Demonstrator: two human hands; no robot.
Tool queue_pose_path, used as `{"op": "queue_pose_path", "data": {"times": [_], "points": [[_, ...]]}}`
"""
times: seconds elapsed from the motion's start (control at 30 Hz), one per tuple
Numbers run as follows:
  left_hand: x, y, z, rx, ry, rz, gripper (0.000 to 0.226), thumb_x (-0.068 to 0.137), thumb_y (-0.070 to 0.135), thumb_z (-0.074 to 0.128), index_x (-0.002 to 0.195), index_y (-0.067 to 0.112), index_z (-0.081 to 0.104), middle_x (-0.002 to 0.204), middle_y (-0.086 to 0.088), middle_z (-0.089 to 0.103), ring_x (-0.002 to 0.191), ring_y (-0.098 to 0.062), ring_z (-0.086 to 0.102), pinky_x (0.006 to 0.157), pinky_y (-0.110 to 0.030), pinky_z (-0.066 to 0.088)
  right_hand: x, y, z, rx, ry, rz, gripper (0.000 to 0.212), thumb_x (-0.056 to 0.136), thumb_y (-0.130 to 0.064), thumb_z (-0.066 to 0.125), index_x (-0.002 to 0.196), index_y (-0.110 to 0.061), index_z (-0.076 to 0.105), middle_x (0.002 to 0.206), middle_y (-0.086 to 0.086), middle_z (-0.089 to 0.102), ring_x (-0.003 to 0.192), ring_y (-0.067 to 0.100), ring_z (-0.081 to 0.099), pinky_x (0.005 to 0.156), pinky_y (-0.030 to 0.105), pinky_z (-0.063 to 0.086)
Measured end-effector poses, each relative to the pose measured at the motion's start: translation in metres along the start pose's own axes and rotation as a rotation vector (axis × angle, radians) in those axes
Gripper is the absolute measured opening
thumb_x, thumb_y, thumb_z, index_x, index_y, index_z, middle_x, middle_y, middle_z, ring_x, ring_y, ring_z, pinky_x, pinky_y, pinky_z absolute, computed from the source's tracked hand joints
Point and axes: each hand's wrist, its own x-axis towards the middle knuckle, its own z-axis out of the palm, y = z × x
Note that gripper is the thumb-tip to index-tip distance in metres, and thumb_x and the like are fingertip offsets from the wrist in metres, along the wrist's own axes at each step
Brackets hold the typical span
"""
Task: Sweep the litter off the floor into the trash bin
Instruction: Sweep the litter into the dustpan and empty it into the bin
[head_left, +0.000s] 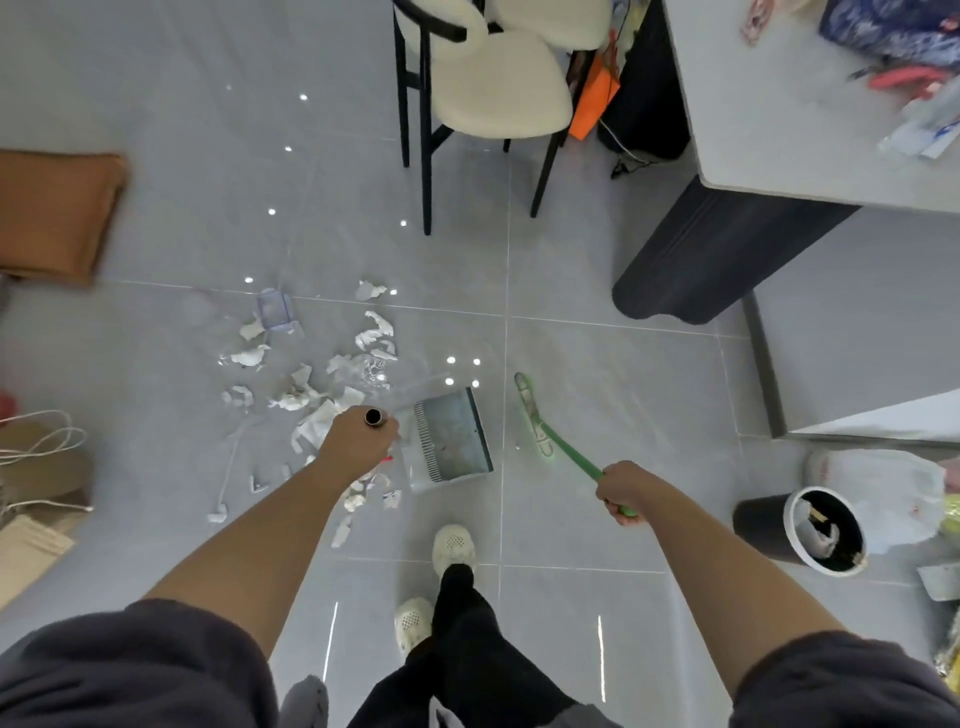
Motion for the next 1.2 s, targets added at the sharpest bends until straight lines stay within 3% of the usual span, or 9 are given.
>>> {"op": "queue_pose_path", "data": {"times": [0.1, 0.27, 0.43, 0.57, 0.7, 0.83, 0.97, 1.07, 1.2], "points": [[0.011, -0.006, -0.030, 0.071, 0.017, -0.010, 0.019, 0.079, 0.024, 0.050, 0.068, 0.009, 0.053, 0.067, -0.011, 0.050, 0.061, -0.022, 0.044, 0.056, -0.028, 0.034, 0.004, -0.027, 0.002, -0.015, 0.007, 0.016, 0.012, 0.094, -0.004, 0.040, 0.091, -0.002, 0.051, 0.055, 0.006, 0.041, 0.042, 0.013, 0.036, 0.037, 0.014, 0.031], [0.038, -0.026, -0.087, 0.087, 0.078, -0.080, 0.018, 0.082, 0.017, 0.053, 0.067, 0.007, 0.052, 0.066, -0.013, 0.051, 0.063, -0.023, 0.044, 0.061, -0.034, 0.037, 0.010, -0.069, 0.017, 0.004, 0.021, 0.087, 0.022, 0.095, -0.002, 0.035, 0.075, -0.003, 0.046, 0.054, 0.004, 0.036, 0.039, 0.014, 0.032, 0.038, 0.016, 0.026], [0.052, -0.065, -0.138, 0.105, 0.097, -0.119, 0.021, 0.079, 0.023, 0.048, 0.068, 0.006, 0.053, 0.068, -0.012, 0.053, 0.060, -0.022, 0.041, 0.061, -0.034, 0.035, 0.018, -0.099, 0.052, 0.095, -0.035, 0.213, 0.031, 0.094, -0.002, 0.043, 0.064, -0.005, 0.045, 0.052, 0.005, 0.039, 0.017, 0.012, 0.033, 0.031, 0.010, 0.032], [0.059, -0.101, -0.177, 0.129, 0.075, -0.122, 0.015, 0.086, 0.018, 0.052, 0.072, 0.014, 0.052, 0.068, -0.012, 0.045, 0.061, -0.022, 0.037, 0.062, -0.033, 0.032, 0.004, -0.127, 0.106, 0.107, -0.129, 0.205, 0.026, 0.092, 0.000, 0.045, 0.067, -0.003, 0.048, 0.054, 0.006, 0.041, 0.024, 0.012, 0.038, 0.032, 0.012, 0.035], [0.059, -0.142, -0.222, 0.137, 0.043, -0.113, 0.005, 0.087, 0.020, 0.055, 0.083, 0.020, 0.052, 0.074, -0.011, 0.054, 0.067, -0.020, 0.047, 0.065, -0.034, 0.040, -0.022, -0.149, 0.176, 0.159, -0.154, 0.153, 0.020, 0.093, -0.001, 0.042, 0.073, -0.004, 0.047, 0.056, 0.005, 0.039, 0.041, 0.010, 0.039, 0.035, 0.014, 0.033], [0.060, -0.187, -0.275, 0.135, -0.009, -0.108, 0.007, 0.087, 0.021, 0.056, 0.084, 0.020, 0.050, 0.077, -0.010, 0.054, 0.072, -0.019, 0.049, 0.067, -0.035, 0.043, -0.051, -0.166, 0.252, 0.081, -0.152, 0.112, 0.029, 0.092, 0.001, 0.041, 0.065, -0.012, 0.040, 0.062, 0.003, 0.040, 0.045, 0.010, 0.042, 0.038, 0.017, 0.036], [0.057, -0.230, -0.325, 0.119, -0.034, -0.138, 0.018, 0.088, 0.018, 0.057, 0.070, 0.019, 0.057, 0.077, -0.011, 0.060, 0.073, -0.021, 0.054, 0.066, -0.036, 0.046, -0.074, -0.171, 0.308, 0.013, -0.123, 0.040, 0.023, 0.089, 0.003, 0.032, 0.074, -0.008, 0.045, 0.060, 0.004, 0.035, 0.048, 0.011, 0.033, 0.039, 0.019, 0.031], [0.054, -0.253, -0.341, 0.093, -0.025, -0.172, 0.025, 0.090, 0.019, 0.057, 0.068, 0.026, 0.066, 0.078, -0.019, 0.066, 0.072, -0.032, 0.061, 0.068, -0.042, 0.053, -0.087, -0.172, 0.322, -0.010, -0.039, 0.004, 0.030, 0.088, 0.003, 0.030, 0.104, 0.001, 0.054, 0.060, 0.007, 0.039, 0.045, 0.015, 0.034, 0.037, 0.015, 0.031], [0.054, -0.272, -0.352, 0.063, 0.031, -0.237, 0.027, 0.075, 0.031, 0.052, 0.069, 0.010, 0.067, 0.068, -0.015, 0.063, 0.070, -0.033, 0.065, 0.077, -0.054, 0.058, -0.096, -0.177, 0.327, -0.073, 0.014, -0.061, 0.037, 0.087, 0.002, 0.029, 0.116, 0.002, 0.052, 0.064, 0.009, 0.042, 0.045, 0.016, 0.037, 0.040, 0.020, 0.032]]}}
